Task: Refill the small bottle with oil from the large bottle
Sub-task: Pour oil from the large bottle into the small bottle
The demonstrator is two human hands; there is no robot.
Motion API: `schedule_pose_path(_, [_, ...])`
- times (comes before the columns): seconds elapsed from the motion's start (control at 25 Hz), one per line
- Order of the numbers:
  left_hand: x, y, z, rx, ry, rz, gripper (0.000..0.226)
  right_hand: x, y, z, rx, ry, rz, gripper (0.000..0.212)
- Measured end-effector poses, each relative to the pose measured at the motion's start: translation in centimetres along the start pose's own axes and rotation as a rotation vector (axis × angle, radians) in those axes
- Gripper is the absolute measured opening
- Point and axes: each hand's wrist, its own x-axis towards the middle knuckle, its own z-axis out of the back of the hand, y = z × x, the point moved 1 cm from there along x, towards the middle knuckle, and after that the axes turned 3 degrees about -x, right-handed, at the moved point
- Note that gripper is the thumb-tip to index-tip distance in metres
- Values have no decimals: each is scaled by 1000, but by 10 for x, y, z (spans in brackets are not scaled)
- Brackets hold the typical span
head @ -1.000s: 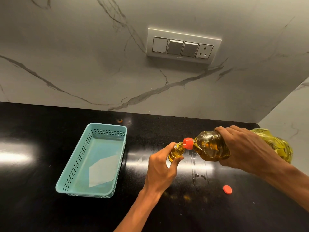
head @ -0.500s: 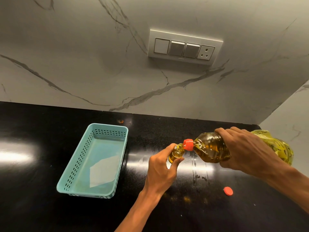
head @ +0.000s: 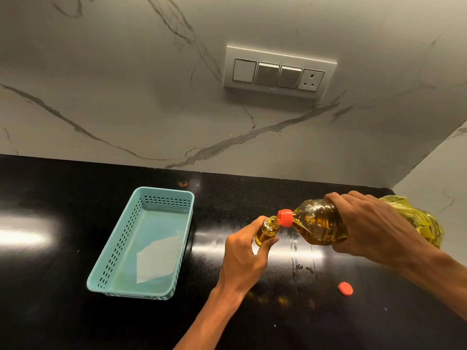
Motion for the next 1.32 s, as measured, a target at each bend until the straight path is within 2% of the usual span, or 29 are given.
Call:
schedule_pose_path(0.88, [-4,-1,3,6,-1,28,34,-2,-1,-10,-17,-128,93,92])
schedule_pose_path(1.04, [-2,-9,8,-40,-57,36,40,-9,6,-31,261,-120,46,84])
schedule_pose_path(1.16, [1,-16,11,-71,-91,39,42,-17,27,-54,610,-94,-72,75])
schedule_pose_path(1.32, [0,-15,22,-52,-88,69,41,-31,49,-83,819,-172,-278,64])
